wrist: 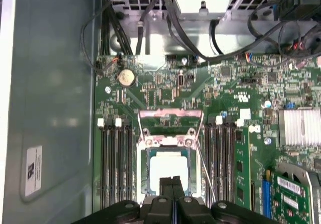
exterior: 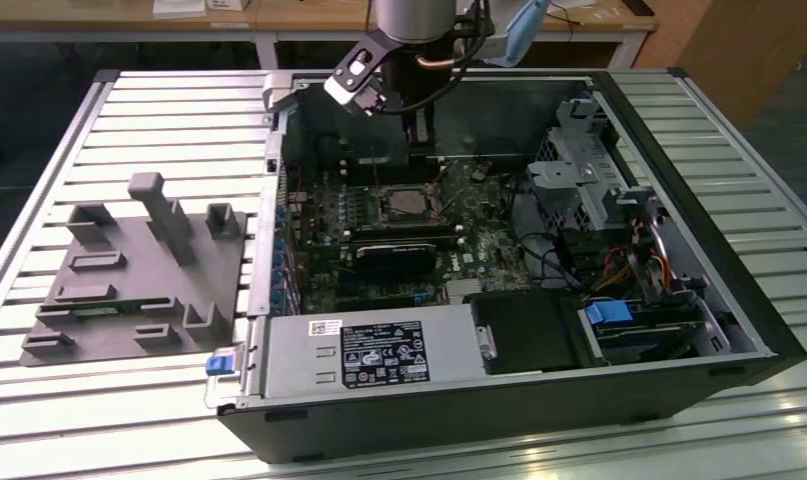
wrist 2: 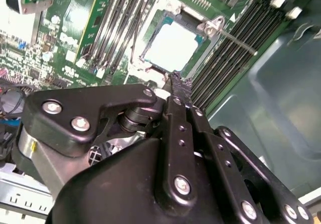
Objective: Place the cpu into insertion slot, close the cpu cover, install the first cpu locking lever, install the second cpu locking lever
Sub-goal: 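Close the cpu cover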
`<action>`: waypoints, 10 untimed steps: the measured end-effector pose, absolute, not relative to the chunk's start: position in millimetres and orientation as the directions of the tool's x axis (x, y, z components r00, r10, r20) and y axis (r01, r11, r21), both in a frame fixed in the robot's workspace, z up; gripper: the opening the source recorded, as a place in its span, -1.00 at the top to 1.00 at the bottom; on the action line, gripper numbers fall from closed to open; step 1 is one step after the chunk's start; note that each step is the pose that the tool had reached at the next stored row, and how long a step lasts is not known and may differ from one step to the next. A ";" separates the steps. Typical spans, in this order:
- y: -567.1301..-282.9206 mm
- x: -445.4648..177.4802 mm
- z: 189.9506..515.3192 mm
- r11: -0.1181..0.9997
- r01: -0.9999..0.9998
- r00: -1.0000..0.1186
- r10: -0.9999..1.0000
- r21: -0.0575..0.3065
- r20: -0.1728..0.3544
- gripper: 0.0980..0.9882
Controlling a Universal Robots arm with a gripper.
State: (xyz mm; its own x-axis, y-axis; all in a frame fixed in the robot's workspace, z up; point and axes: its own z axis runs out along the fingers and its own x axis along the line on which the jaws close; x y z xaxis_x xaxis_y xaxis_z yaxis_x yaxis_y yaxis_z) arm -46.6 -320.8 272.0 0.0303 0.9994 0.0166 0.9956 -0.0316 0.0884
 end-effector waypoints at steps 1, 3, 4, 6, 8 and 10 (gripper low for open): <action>-320.8 -44.1 272.0 -0.032 0.996 0.030 0.999 0.088 0.017 0.99; -320.8 -38.1 272.0 -0.032 0.996 0.030 0.999 0.088 0.017 0.99; -320.8 -34.8 272.0 -0.032 0.996 0.030 0.999 0.088 0.017 0.99; -320.8 -28.3 272.0 -0.032 0.996 0.030 0.999 0.088 0.017 0.99; -320.8 -21.5 272.0 -0.032 0.996 0.030 0.999 0.088 0.017 0.99; -320.8 -14.8 272.0 -0.032 0.996 0.030 0.999 0.088 0.017 0.99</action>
State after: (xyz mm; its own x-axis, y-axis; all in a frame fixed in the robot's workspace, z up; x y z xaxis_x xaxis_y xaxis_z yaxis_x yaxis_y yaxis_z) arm -14.8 -320.8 272.0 0.0303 0.9994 0.0166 0.9956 -0.0316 0.0877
